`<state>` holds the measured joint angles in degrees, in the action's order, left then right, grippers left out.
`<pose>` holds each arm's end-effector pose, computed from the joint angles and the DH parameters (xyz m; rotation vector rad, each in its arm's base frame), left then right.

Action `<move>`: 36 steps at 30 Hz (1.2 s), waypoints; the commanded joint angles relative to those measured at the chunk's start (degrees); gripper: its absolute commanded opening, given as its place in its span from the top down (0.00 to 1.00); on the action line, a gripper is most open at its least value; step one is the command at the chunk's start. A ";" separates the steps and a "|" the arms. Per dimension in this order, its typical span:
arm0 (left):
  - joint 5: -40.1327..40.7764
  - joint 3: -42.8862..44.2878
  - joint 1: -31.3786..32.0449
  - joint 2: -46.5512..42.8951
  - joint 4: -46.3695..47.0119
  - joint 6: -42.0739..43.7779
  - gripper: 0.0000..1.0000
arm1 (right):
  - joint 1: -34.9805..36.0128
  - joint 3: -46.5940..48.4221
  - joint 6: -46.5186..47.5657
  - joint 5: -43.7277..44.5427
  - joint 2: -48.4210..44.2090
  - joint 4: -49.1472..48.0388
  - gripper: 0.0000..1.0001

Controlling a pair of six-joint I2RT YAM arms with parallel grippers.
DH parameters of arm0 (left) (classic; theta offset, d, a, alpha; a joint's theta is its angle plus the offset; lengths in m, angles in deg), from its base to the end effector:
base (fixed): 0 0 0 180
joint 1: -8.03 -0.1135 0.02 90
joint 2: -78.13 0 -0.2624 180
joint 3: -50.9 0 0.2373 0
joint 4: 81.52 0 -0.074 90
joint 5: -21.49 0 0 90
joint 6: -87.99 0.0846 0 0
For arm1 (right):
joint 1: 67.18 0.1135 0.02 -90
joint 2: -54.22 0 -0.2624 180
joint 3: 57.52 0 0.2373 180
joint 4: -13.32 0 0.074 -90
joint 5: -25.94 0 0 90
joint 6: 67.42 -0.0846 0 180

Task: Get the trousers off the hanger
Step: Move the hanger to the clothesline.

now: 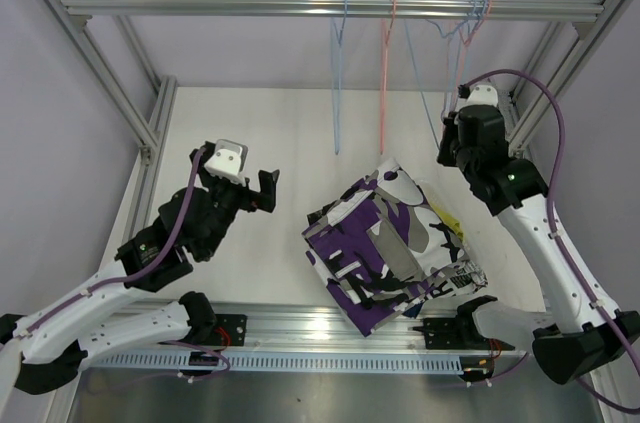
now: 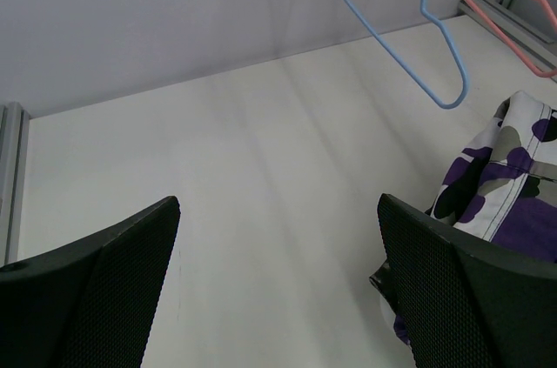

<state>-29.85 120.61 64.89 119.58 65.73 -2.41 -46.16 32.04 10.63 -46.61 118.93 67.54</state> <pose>0.1383 -0.1151 0.3886 0.2914 1.6099 -0.2103 0.2500 0.0689 0.3746 0.0213 2.0578 0.0384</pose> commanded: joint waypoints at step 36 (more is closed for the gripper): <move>-0.77 -0.14 -0.43 -3.13 1.32 0.93 0.01 | 25.39 14.64 -3.17 13.92 19.84 -0.72 1.00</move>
<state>-29.87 120.61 64.87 116.74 65.75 -2.39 -22.25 44.02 7.11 -32.88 137.70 65.94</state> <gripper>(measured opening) 0.994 0.101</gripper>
